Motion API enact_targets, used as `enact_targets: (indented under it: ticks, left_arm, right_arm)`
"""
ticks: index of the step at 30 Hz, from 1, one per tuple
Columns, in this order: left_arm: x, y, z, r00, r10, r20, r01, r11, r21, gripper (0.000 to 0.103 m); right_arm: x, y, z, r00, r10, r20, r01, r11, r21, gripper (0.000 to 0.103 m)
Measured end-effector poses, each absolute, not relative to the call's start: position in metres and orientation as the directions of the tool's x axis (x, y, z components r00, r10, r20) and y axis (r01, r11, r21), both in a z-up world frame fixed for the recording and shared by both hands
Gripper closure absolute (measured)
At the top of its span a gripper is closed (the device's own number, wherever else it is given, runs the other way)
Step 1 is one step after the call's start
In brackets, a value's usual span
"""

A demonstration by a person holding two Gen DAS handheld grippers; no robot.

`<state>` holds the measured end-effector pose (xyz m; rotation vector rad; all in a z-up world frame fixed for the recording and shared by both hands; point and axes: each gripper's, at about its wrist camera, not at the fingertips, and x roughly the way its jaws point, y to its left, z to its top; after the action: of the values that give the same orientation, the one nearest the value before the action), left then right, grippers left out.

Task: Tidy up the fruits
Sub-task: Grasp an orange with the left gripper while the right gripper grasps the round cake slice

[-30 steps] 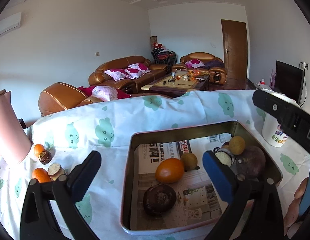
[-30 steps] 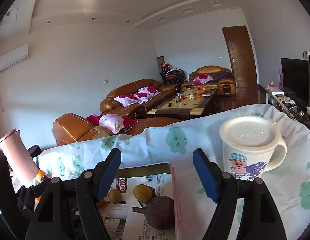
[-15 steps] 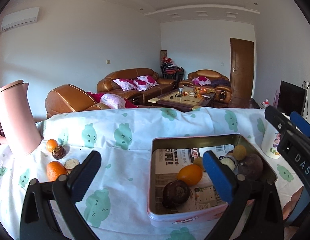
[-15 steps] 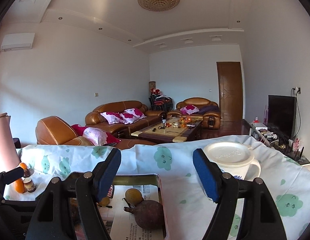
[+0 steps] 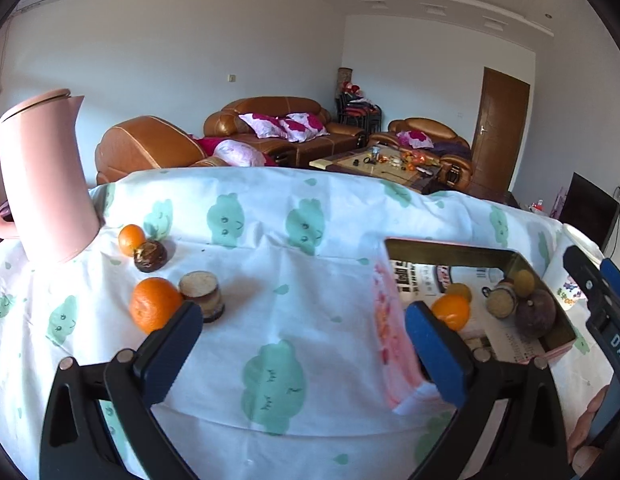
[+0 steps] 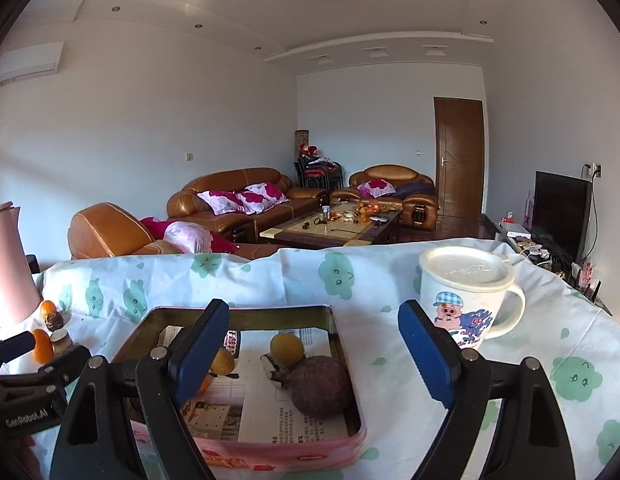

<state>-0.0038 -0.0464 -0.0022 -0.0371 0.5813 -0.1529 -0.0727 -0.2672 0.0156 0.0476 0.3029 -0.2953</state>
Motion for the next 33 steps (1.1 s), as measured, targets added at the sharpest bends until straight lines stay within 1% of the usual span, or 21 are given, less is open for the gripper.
enact_targets:
  ticks: [2, 7, 12, 16, 18, 20, 22, 23, 27, 28, 30, 33]
  left_arm:
    - [0.002, -0.031, -0.003, 0.832, -0.115, -0.543, 0.105, 0.993, -0.048, 0.000]
    - [0.015, 0.001, -0.006, 0.829, -0.038, -0.558, 0.067, 0.997, 0.033, 0.000]
    - [0.034, 0.028, -0.013, 0.791, -0.025, -0.611, 0.073, 0.996, 0.054, 0.000]
    - [0.053, 0.044, -0.022, 0.741, -0.032, -0.670, 0.071, 0.997, 0.030, 0.000]
    - [0.063, 0.046, -0.026, 0.724, -0.038, -0.689, 0.082, 0.996, 0.031, 0.002]
    - [0.071, 0.046, -0.030, 0.701, -0.055, -0.712, 0.110, 0.993, 0.032, 0.007]
    - [0.077, 0.049, -0.034, 0.673, -0.110, -0.731, 0.141, 0.990, -0.018, 0.016]
    - [0.078, 0.051, -0.036, 0.659, -0.135, -0.740, 0.155, 0.987, -0.042, 0.018]
    - [0.084, 0.058, -0.043, 0.613, -0.214, -0.761, 0.172, 0.976, -0.136, 0.037]
    - [0.085, 0.061, -0.043, 0.608, -0.251, -0.753, 0.183, 0.967, -0.175, 0.045]
    - [0.081, 0.066, -0.040, 0.615, -0.299, -0.729, 0.199, 0.954, -0.223, 0.053]
    - [0.077, 0.067, -0.036, 0.652, -0.180, -0.736, 0.145, 0.983, -0.112, 0.054]
  right_arm:
    - [-0.073, -0.254, 0.015, 0.918, -0.255, -0.305, 0.266, 0.964, -0.006, 0.016]
    - [-0.064, -0.216, 0.012, 0.922, -0.150, -0.356, 0.163, 0.987, 0.005, 0.016]
    - [-0.057, -0.171, 0.009, 0.923, -0.058, -0.381, 0.063, 0.998, 0.001, 0.016]
    - [-0.046, -0.140, 0.008, 0.913, -0.005, -0.408, 0.003, 1.000, -0.005, 0.016]
    - [-0.042, -0.130, 0.006, 0.905, 0.021, -0.426, -0.019, 1.000, 0.008, 0.016]
    - [-0.037, -0.122, 0.003, 0.893, 0.047, -0.448, -0.041, 0.999, 0.023, 0.016]
    - [-0.034, -0.116, 0.001, 0.883, 0.063, -0.465, -0.055, 0.998, 0.030, 0.016]
    - [-0.033, -0.114, 0.000, 0.881, 0.068, -0.469, -0.060, 0.998, 0.032, 0.016]
    - [-0.027, -0.109, -0.002, 0.865, 0.089, -0.494, -0.073, 0.996, 0.051, 0.016]
    - [-0.024, -0.107, -0.004, 0.859, 0.095, -0.503, -0.075, 0.995, 0.060, 0.016]
    - [-0.018, -0.104, -0.006, 0.847, 0.107, -0.521, -0.077, 0.994, 0.079, 0.016]
    - [-0.009, -0.098, -0.009, 0.829, 0.130, -0.545, -0.092, 0.991, 0.097, 0.016]
